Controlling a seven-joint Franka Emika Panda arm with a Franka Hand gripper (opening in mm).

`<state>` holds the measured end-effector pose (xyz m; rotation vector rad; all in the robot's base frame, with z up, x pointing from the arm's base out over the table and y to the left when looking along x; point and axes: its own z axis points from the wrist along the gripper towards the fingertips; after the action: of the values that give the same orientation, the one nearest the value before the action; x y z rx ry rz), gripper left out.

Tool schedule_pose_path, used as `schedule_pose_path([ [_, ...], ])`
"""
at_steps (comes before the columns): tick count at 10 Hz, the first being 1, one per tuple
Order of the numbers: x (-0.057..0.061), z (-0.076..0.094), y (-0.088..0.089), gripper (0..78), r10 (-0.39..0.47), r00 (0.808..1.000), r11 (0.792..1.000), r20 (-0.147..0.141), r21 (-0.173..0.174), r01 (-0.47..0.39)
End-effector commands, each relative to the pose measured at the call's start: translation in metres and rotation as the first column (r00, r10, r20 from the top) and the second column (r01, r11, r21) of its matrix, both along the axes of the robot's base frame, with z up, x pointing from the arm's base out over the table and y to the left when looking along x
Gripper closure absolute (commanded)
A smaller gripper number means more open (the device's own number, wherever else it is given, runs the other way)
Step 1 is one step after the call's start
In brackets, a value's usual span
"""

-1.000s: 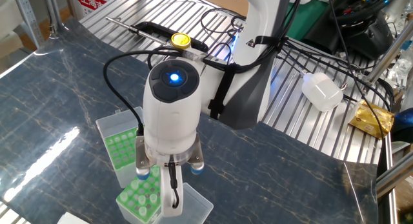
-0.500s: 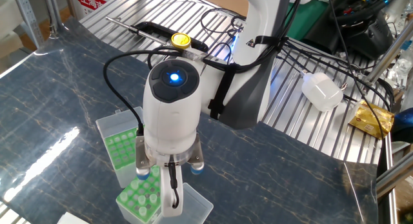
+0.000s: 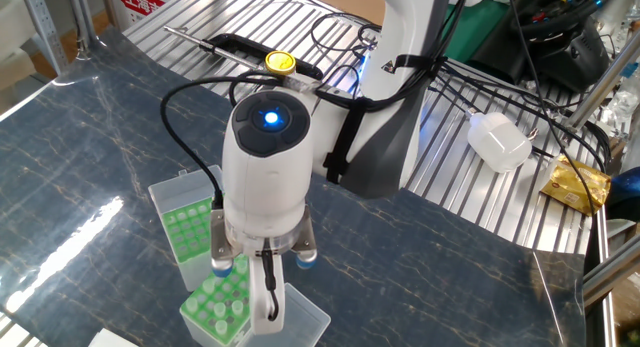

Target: Transfer all large pipette tips from one holder to another

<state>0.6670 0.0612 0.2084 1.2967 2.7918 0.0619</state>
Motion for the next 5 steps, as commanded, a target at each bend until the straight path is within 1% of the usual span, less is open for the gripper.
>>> schedule_pose_path([
  [1,-0.002,0.021,0.001,76.4,0.013,1.000,1.000,0.018,-0.003,-0.013],
  [2,-0.003,0.025,0.001,76.4,0.018,1.000,1.000,0.020,-0.005,-0.018],
  [3,-0.003,0.025,0.001,76.4,0.018,1.000,1.000,0.020,-0.005,-0.018],
  [4,-0.005,0.039,0.002,76.4,0.025,1.000,1.000,0.019,-0.004,-0.025],
  [5,-0.007,0.048,0.002,76.4,0.033,0.999,0.999,0.018,-0.004,-0.033],
])
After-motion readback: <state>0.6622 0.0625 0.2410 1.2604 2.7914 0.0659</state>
